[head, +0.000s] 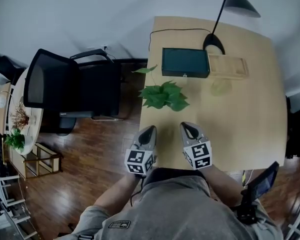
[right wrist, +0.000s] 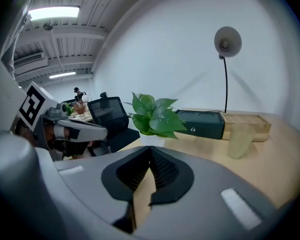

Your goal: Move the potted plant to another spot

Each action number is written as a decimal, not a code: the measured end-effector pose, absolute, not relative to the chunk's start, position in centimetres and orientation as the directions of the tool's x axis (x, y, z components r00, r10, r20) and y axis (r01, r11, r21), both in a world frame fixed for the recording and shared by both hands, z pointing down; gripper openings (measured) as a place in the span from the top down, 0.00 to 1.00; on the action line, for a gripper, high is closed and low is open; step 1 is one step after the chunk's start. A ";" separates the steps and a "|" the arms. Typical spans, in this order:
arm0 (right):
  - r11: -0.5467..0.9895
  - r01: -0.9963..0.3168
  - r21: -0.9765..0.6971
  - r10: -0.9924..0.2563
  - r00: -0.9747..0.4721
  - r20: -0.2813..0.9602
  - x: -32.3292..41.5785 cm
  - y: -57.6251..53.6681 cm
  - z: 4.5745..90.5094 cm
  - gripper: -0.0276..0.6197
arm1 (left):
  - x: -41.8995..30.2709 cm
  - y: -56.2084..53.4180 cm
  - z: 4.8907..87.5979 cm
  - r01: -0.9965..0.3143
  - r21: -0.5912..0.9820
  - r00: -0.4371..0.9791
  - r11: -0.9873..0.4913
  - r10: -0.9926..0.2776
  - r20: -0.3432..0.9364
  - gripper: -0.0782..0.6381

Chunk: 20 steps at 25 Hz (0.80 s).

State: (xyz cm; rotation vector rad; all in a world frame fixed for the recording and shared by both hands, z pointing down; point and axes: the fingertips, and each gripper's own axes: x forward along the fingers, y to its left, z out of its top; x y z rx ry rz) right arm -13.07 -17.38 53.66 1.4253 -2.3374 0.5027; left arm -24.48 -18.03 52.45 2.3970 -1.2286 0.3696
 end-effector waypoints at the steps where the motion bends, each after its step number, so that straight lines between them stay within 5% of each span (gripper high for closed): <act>1: 0.437 -0.892 -0.113 -0.761 -0.433 0.482 -13.1 -18.0 54.5 0.95 | -24.3 -18.7 53.2 -0.822 0.236 0.567 -0.519 -0.706 0.423 0.89; 15: 0.529 -0.842 -0.106 -0.675 -0.493 0.549 -15.5 -23.7 61.8 0.93 | -24.3 -24.5 60.9 -0.849 0.190 0.517 -0.493 -0.698 0.495 0.89; 20: 0.598 -0.797 -0.087 -0.640 -0.540 0.547 -17.1 -24.9 62.2 0.66 | -24.1 -25.8 61.1 -0.817 0.215 0.566 -0.535 -0.672 0.478 0.78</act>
